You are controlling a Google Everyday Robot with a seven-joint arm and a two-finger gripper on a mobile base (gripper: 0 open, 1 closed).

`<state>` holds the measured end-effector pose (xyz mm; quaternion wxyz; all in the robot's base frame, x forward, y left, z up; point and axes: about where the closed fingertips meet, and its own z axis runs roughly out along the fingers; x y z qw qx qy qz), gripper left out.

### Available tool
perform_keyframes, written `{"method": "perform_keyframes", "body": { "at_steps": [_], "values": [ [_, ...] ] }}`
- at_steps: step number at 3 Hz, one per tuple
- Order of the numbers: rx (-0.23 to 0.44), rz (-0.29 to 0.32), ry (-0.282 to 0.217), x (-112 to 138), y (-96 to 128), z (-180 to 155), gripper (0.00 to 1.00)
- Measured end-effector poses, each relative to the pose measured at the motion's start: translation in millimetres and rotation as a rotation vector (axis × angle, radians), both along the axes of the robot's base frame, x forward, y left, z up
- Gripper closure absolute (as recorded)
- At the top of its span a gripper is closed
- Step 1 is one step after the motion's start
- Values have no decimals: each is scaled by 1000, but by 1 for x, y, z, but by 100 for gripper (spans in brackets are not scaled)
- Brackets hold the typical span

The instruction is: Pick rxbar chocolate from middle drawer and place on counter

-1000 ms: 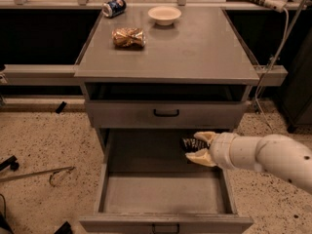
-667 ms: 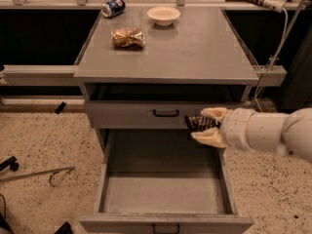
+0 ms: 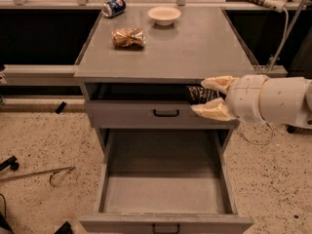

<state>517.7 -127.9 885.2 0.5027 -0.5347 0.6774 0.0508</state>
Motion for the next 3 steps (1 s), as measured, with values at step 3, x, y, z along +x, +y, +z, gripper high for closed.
{"method": "perform_keyframes", "body": {
  "at_steps": [3],
  "values": [
    [-71,-24,-185,118,-7,83,100]
  ]
}}
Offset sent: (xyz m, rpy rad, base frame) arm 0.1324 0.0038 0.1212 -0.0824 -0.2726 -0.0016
